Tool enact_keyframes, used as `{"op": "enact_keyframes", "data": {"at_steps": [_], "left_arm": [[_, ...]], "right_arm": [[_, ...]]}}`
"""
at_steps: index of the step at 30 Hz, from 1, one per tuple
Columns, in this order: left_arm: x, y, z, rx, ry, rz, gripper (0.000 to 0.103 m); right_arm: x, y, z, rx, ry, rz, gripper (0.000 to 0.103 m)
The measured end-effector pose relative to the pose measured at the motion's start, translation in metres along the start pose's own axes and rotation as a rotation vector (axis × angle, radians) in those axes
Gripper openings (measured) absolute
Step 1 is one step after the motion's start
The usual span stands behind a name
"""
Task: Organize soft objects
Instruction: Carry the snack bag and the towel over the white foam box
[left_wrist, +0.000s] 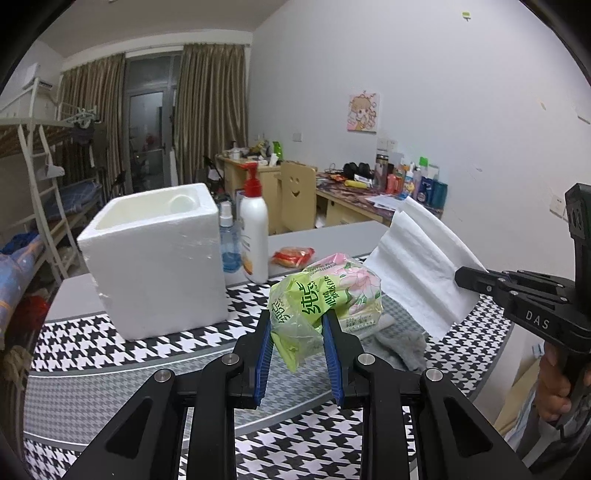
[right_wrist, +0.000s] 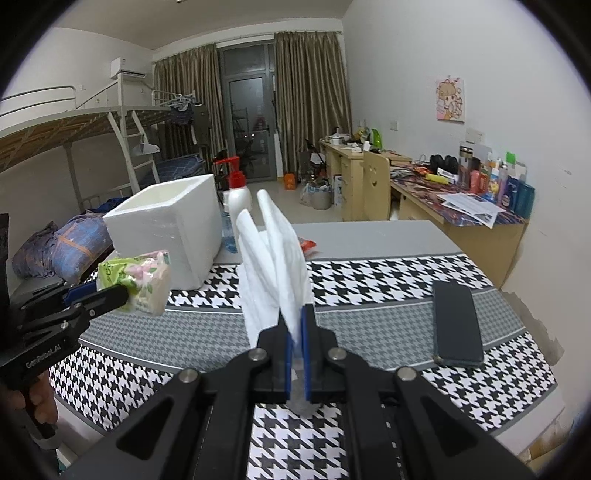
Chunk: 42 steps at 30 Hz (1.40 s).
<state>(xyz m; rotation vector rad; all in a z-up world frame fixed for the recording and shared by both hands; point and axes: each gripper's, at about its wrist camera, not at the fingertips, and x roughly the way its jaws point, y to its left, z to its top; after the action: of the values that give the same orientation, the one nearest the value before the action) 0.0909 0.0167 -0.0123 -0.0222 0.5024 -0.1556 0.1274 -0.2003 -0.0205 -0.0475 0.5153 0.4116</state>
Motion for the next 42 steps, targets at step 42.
{"op": "enact_keyframes", "data": {"at_steps": [42], "left_arm": [[-0.023,0.064,0.042,-0.034,-0.111,0.143,0.028]], "right_arm": [[0.026,0.07,0.065,-0.122,-0.061,0.12,0.007]]}}
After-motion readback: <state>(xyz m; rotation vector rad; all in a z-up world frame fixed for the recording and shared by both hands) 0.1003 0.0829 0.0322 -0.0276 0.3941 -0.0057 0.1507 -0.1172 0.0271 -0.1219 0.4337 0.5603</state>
